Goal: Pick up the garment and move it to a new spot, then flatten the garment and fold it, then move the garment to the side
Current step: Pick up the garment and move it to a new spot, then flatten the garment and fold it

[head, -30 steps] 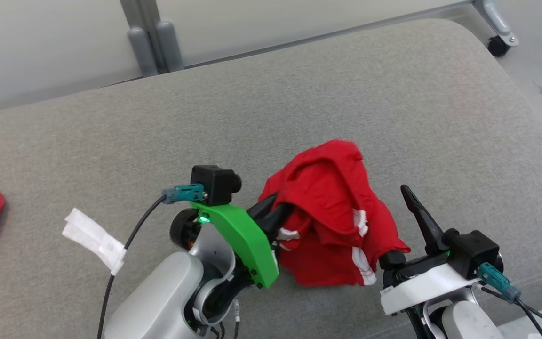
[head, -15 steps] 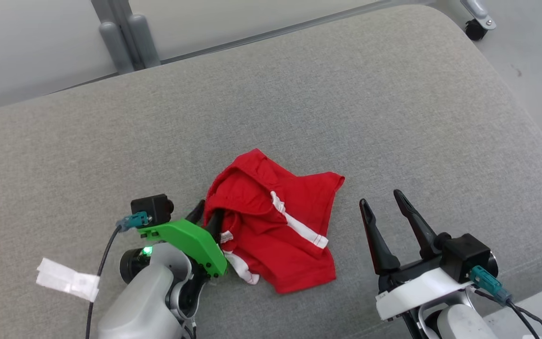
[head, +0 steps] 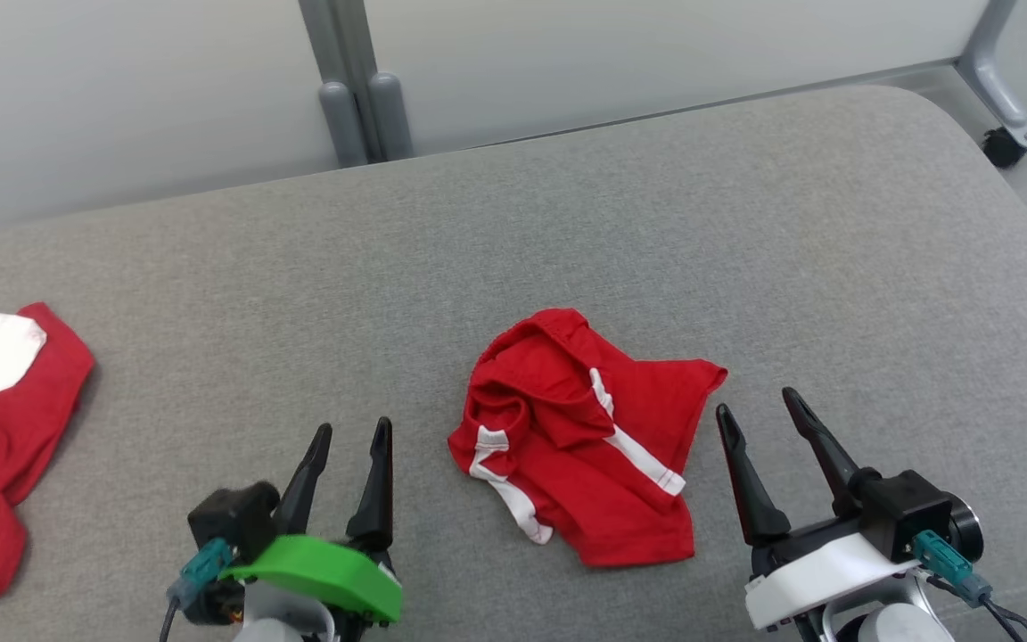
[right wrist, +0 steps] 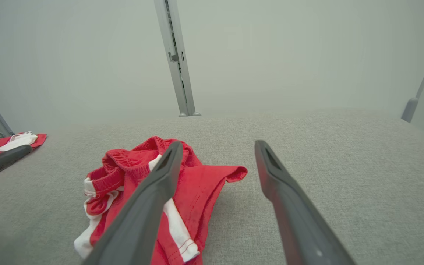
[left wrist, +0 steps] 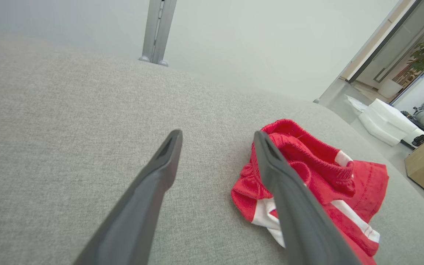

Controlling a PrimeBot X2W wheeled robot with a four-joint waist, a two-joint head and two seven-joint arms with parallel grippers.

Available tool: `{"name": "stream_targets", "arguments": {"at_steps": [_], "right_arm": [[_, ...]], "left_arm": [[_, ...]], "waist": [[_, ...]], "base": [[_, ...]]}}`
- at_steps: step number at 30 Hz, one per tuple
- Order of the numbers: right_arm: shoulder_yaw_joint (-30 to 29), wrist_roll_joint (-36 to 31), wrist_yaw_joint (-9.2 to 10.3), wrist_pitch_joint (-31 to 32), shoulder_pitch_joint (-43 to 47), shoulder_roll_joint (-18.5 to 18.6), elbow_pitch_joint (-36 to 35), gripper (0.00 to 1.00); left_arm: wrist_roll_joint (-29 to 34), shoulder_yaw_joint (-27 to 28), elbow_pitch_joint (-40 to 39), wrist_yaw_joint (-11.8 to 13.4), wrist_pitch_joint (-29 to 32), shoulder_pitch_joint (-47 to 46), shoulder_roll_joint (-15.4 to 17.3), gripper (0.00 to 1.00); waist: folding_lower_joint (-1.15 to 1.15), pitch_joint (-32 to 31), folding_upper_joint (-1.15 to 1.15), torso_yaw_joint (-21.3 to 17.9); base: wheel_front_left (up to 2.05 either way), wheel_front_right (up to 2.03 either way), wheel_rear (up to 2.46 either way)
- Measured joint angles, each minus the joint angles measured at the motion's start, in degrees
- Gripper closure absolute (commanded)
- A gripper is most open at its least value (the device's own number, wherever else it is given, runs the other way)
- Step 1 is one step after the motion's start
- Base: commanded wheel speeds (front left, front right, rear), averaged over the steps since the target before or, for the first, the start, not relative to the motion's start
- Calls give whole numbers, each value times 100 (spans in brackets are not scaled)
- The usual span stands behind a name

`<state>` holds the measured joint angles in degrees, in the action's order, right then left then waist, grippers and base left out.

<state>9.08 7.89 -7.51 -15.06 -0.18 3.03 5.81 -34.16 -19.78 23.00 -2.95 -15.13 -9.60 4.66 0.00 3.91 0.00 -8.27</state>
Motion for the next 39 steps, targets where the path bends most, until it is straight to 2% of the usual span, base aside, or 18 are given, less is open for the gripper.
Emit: {"name": "stream_targets", "arguments": {"at_steps": [4,10,17,39], "right_arm": [[-179,-103,0,0,38,98,-4,0],[-383,-235,0,-1,132,134,87,0],[-595,-497,-1,0,246,138,370,0],[-680,-569,-1,0,307,30,580,0]], "left_arm": [[736,565,-765,-1,-1,755,-67,0],[1607,1256,-1278,-70,1,1485,-145,0],[2014,1890,-1516,-203,0,1735,-166,0],[2107,1897,-1399,-353,0,1783,-178,0]], "waist": [[0,-122,0,269],[0,-264,0,668],[0,-386,0,1015],[0,-421,0,949]], "base": [[0,0,0],[0,0,0],[0,0,0],[0,0,0]]}}
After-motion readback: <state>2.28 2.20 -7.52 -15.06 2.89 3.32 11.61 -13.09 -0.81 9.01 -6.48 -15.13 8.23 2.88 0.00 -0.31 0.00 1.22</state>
